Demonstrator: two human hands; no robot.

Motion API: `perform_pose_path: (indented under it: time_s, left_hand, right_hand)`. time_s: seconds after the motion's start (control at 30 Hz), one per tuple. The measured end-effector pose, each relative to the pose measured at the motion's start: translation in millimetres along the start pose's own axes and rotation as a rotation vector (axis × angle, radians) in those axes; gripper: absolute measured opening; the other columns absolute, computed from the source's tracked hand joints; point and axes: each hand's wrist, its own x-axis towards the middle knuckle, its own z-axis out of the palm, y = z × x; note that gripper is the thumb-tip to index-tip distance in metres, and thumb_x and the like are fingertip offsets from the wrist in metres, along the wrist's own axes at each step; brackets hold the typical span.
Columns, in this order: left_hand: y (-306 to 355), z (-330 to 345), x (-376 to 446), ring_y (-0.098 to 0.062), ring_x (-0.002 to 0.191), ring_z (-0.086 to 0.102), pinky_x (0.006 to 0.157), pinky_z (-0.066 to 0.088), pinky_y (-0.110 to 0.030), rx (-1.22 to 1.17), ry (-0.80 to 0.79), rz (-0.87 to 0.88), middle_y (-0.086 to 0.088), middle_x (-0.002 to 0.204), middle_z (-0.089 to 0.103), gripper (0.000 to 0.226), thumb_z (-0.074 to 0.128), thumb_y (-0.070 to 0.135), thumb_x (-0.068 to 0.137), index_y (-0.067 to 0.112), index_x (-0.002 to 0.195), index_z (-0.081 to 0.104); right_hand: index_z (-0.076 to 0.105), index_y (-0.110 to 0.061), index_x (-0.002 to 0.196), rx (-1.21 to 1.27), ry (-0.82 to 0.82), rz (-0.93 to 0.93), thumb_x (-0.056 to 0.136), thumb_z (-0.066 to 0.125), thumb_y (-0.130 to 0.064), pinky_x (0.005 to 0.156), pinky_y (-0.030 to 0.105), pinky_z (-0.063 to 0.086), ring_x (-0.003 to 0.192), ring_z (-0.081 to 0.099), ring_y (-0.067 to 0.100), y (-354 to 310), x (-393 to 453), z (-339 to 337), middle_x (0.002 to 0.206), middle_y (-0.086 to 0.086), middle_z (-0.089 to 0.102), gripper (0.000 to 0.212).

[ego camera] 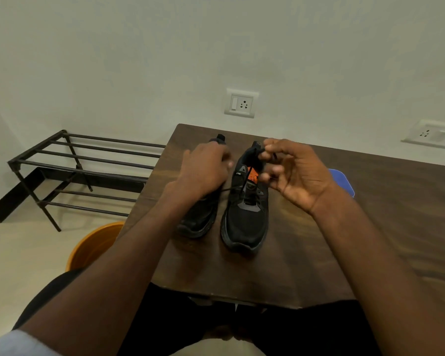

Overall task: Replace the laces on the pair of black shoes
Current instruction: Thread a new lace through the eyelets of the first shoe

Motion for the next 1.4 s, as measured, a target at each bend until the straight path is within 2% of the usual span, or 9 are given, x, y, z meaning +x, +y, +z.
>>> perform_pose_path:
  time_s: [0.1, 0.2, 0.3, 0.47, 0.67, 0.87, 1.03, 1.23, 1.4]
  left_hand:
    - [17, -8, -5, -0.014, 0.105, 0.069, 0.093, 0.055, -0.032, -0.714, -0.057, 0.059, 0.001, 0.109, 0.075, 0.033, 0.047, 0.037, 0.109, 0.016, 0.12, 0.07]
    - [25, -7, -10, -0.015, 0.081, 0.069, 0.075, 0.054, -0.015, -0.991, -0.18, 0.101, -0.003, 0.082, 0.072, 0.035, 0.05, 0.033, 0.108, 0.007, 0.109, 0.072]
    - [14, -3, -5, -0.006, 0.065, 0.061, 0.065, 0.05, -0.011, -0.754, -0.175, 0.022, 0.003, 0.064, 0.064, 0.028, 0.06, 0.031, 0.104, 0.013, 0.092, 0.077]
    - [-2, 13, -1, -0.016, 0.078, 0.068, 0.082, 0.06, -0.043, -0.048, -0.197, -0.022, -0.001, 0.082, 0.072, 0.028, 0.061, 0.037, 0.102, 0.018, 0.084, 0.073]
    - [22, 10, -7, -0.017, 0.081, 0.074, 0.082, 0.057, -0.034, -0.615, -0.299, 0.06, -0.004, 0.083, 0.077, 0.022, 0.064, 0.035, 0.1, 0.017, 0.105, 0.076]
    - [1, 23, -3, -0.003, 0.08, 0.069, 0.089, 0.057, -0.035, -0.138, -0.247, 0.029, 0.006, 0.082, 0.075, 0.008, 0.073, 0.025, 0.094, 0.019, 0.09, 0.077]
    - [18, 21, -7, -0.008, 0.085, 0.074, 0.083, 0.06, -0.026, -0.556, -0.221, 0.077, 0.001, 0.091, 0.078, 0.02, 0.075, 0.028, 0.092, 0.016, 0.109, 0.076]
    - [5, 30, -4, -0.005, 0.075, 0.071, 0.083, 0.056, -0.024, -0.353, -0.206, 0.025, 0.001, 0.078, 0.076, 0.008, 0.072, 0.016, 0.094, 0.013, 0.089, 0.077]
    - [16, 33, -3, -0.017, 0.084, 0.074, 0.066, 0.06, -0.023, -0.616, -0.188, -0.008, -0.006, 0.09, 0.078, 0.014, 0.071, 0.017, 0.096, 0.013, 0.109, 0.075]
  right_hand:
    - [0.066, -0.011, 0.107, -0.263, -0.069, -0.067, 0.097, 0.063, -0.017, 0.044, 0.021, 0.031, 0.047, 0.031, 0.006, -6, -1, -6, 0.082, 0.0, 0.061, 0.012]
    - [0.07, -0.009, 0.101, -0.394, -0.035, -0.104, 0.096, 0.066, -0.017, 0.041, 0.019, 0.027, 0.046, 0.032, 0.007, -8, 3, -14, 0.079, 0.003, 0.064, 0.01]
    - [0.075, -0.009, 0.098, -0.516, 0.189, -0.102, 0.092, 0.075, -0.02, 0.042, 0.02, 0.029, 0.048, 0.036, 0.007, -6, 9, -31, 0.077, 0.002, 0.062, 0.012]
    - [0.08, -0.011, 0.095, -0.827, 0.351, -0.12, 0.093, 0.075, -0.015, 0.05, 0.012, 0.041, 0.051, 0.057, -0.004, -5, 11, -48, 0.084, 0.003, 0.075, 0.007]
    - [0.08, -0.021, 0.094, -0.847, 0.149, -0.07, 0.092, 0.076, -0.018, 0.056, 0.025, 0.042, 0.062, 0.053, 0.006, 4, 16, -31, 0.077, -0.002, 0.076, 0.005]
    - [0.076, -0.021, 0.079, -0.943, 0.355, -0.153, 0.092, 0.075, -0.013, 0.067, 0.023, 0.047, 0.067, 0.062, -0.001, 4, 21, -50, 0.082, -0.001, 0.075, 0.016]
    - [0.082, -0.018, 0.093, -0.956, 0.081, -0.018, 0.092, 0.075, -0.011, 0.057, 0.024, 0.046, 0.066, 0.057, 0.006, 5, 17, -34, 0.08, 0.003, 0.076, 0.01]
    - [0.075, -0.017, 0.078, -0.944, 0.379, -0.129, 0.093, 0.074, -0.009, 0.052, 0.025, 0.046, 0.069, 0.062, 0.016, 15, 28, -43, 0.076, 0.004, 0.073, 0.018]
    - [0.076, -0.018, 0.091, -0.915, 0.215, -0.078, 0.096, 0.068, -0.007, 0.054, 0.023, 0.048, 0.07, 0.069, 0.011, 14, 28, -35, 0.084, 0.005, 0.078, 0.015]
